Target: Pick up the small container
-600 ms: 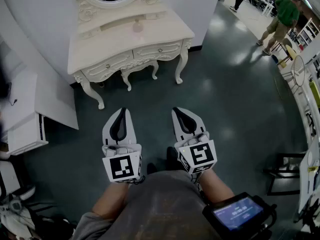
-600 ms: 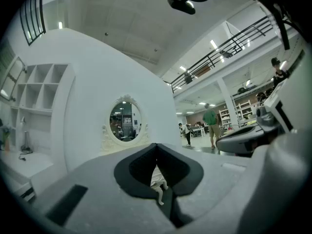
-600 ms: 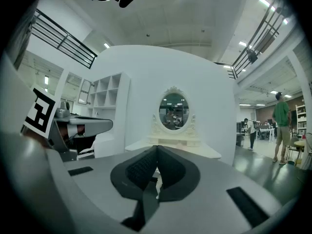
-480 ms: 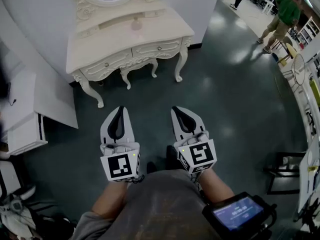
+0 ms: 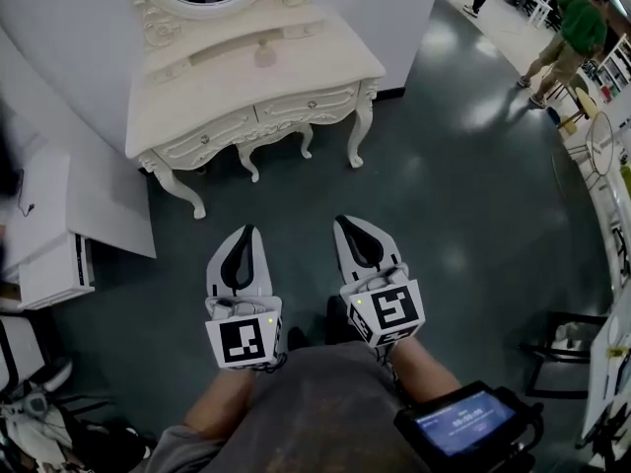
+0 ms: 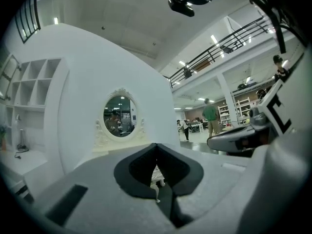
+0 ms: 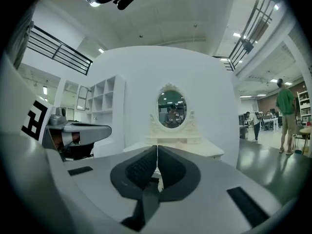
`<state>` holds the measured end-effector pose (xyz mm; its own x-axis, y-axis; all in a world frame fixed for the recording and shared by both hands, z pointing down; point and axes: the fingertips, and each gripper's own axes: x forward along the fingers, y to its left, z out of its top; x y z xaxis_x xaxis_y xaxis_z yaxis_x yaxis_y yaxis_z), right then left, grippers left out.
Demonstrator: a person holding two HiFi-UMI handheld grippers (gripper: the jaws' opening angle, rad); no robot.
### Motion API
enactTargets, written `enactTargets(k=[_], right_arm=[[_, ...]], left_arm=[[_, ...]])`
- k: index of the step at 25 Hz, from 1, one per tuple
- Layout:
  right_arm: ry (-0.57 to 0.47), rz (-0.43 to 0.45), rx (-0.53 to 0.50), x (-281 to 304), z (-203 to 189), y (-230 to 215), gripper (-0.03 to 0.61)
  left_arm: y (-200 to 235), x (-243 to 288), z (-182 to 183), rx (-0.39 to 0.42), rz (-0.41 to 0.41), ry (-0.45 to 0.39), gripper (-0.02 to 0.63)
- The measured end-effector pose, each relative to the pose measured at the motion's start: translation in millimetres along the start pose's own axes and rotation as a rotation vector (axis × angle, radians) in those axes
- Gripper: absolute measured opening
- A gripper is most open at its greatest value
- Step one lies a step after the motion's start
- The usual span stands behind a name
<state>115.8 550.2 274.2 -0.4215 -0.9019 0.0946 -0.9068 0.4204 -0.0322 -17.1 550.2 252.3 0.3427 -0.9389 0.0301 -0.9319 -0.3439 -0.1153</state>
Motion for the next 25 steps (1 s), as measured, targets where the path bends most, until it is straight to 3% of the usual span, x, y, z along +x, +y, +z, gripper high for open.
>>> enactTargets(k=[7,14,25], right_arm=[[0.009,0.046,-0.019,25,7,-55,0.014],[0.006,0.094,-0.026,56,10,-87,0.014],[0.042,0.131,-0.036,135,0,-98,0.014]], left_arm=[[-37,51,20,0.008,0.019,-0.015,0.011],[-38,85,22,-0.001,0.091,-0.007,0.011],[27,148,-3,-0.013,0.165,0.023,0.011]])
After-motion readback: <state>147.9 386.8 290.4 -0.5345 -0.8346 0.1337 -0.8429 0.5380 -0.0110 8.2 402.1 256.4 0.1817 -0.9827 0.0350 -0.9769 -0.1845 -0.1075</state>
